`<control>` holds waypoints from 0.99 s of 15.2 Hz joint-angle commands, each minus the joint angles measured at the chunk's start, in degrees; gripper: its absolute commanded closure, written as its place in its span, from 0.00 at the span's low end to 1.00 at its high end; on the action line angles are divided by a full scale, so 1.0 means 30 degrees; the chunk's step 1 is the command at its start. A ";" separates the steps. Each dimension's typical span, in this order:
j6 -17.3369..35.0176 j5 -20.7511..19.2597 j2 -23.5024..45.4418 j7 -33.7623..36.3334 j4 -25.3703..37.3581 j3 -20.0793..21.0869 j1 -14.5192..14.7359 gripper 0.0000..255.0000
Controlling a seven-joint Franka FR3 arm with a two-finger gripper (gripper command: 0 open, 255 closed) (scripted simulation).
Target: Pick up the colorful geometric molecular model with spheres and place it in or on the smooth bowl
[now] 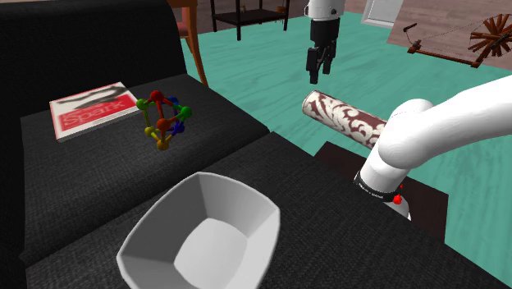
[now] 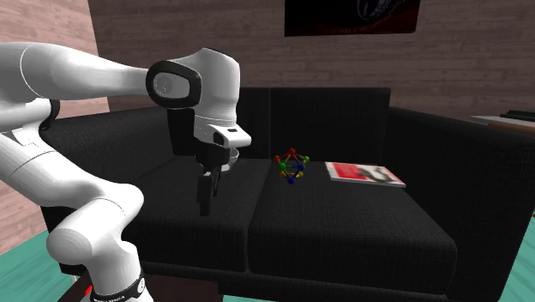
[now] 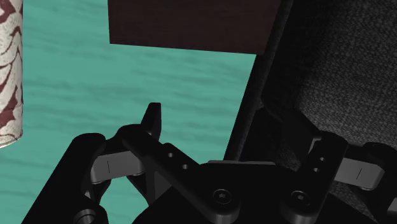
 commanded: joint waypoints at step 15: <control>0.3332 0.3377 0.4913 0.6858 0.3538 0.4975 0.1518 0.00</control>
